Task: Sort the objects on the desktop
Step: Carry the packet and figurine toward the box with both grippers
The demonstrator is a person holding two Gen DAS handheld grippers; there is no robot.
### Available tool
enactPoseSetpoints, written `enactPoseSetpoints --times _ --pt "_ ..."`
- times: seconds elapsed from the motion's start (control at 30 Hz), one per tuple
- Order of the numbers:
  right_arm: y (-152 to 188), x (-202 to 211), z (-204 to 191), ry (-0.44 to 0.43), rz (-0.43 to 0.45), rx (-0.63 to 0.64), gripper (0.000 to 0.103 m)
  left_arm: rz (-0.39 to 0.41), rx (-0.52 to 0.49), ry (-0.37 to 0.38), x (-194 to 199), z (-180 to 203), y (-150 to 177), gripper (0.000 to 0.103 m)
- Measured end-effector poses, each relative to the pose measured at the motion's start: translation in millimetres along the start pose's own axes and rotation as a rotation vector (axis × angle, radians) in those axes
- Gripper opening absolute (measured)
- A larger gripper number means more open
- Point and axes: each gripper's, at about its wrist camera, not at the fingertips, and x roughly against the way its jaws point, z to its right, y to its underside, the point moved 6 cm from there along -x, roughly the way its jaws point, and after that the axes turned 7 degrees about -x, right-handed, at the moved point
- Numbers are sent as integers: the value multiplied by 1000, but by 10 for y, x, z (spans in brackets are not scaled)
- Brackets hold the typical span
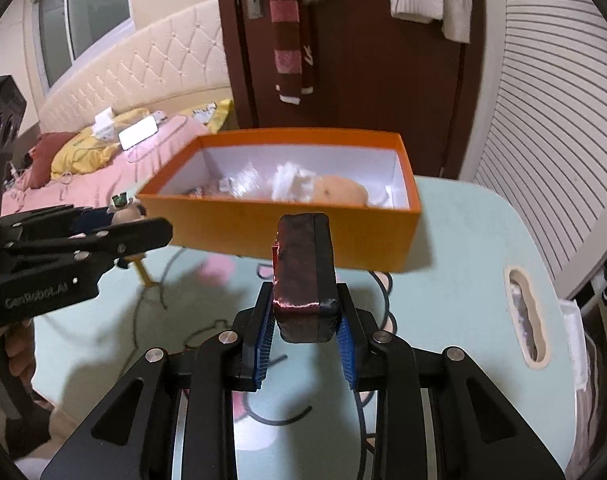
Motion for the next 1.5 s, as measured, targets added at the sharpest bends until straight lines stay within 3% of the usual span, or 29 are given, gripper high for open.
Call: enactPoseSetpoints --times 0.3,0.6,0.83,1.07,1.33,1.5 --pt "-480 -19 -39 -3 50 1 30 25 15 14 -176 -180 -369 41" --pt "-910 -358 -70 -4 55 -9 30 46 28 28 -427 -315 -733 42" --pt "-939 -614 -69 -11 10 -19 30 7 57 34 -652 -401 -688 41" --pt "-934 -718 -62 -19 -14 -23 30 11 57 43 -629 -377 -689 41" --pt "-935 -474 -92 -33 23 -25 30 52 52 62 -271 -237 -650 41" --pt "-774 -170 -102 -43 44 -29 30 47 30 74 -16 -68 -385 41"
